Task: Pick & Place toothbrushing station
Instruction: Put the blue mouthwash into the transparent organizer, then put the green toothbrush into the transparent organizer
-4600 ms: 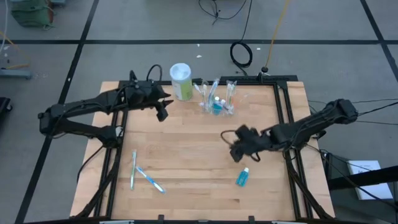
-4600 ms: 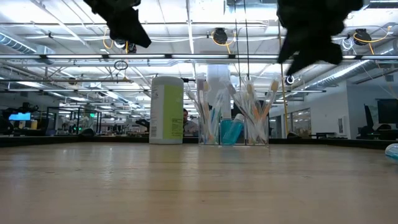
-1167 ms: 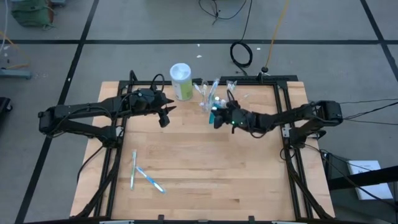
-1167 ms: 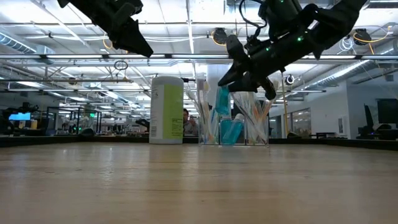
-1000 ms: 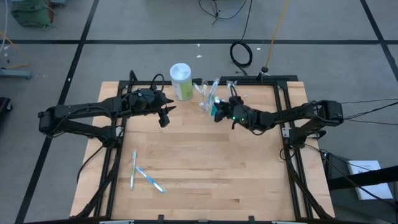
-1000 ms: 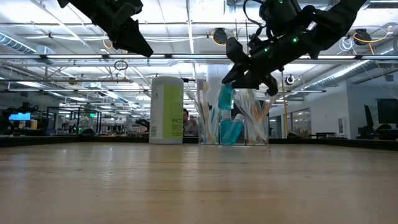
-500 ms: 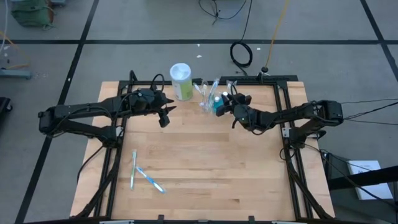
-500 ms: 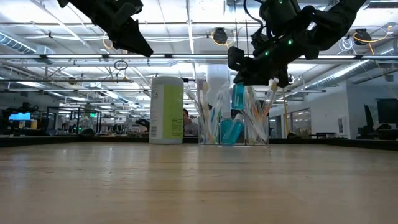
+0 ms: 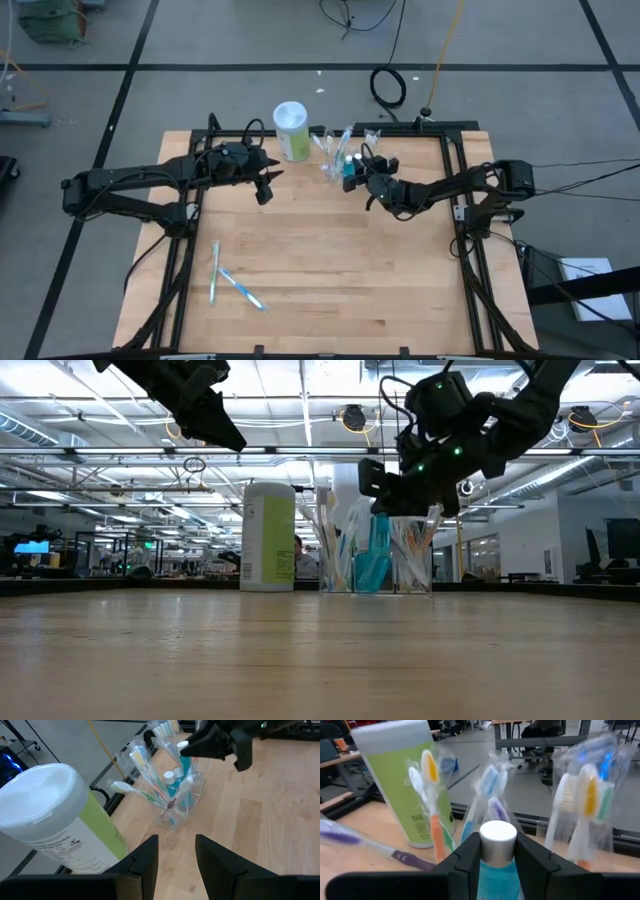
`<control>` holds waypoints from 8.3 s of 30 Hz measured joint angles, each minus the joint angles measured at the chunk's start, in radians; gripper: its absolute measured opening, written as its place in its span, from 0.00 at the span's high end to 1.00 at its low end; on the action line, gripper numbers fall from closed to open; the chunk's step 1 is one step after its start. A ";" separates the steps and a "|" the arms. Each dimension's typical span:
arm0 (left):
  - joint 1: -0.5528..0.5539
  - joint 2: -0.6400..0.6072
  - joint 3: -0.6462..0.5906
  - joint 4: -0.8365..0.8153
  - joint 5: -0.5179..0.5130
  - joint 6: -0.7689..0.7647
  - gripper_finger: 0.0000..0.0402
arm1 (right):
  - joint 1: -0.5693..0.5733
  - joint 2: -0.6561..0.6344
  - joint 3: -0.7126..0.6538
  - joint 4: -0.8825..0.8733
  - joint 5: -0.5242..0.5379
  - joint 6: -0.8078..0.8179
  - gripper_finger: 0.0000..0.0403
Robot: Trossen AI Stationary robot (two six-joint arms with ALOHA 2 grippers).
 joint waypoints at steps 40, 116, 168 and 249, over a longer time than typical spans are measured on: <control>0.000 0.000 0.000 -0.001 0.001 0.000 0.67 | 0.013 0.047 0.000 -0.030 -0.059 -0.073 0.51; -0.936 0.272 -0.305 -0.582 0.313 -2.176 0.67 | -0.007 -0.211 0.000 0.089 -0.270 -0.538 0.55; -0.152 0.424 -0.075 1.173 -0.159 0.038 0.99 | -0.001 -0.211 -0.001 0.074 -0.270 -0.535 0.55; -0.027 0.953 0.423 0.641 -0.392 0.270 0.55 | 0.012 -0.211 -0.001 -0.129 -0.165 -0.538 0.55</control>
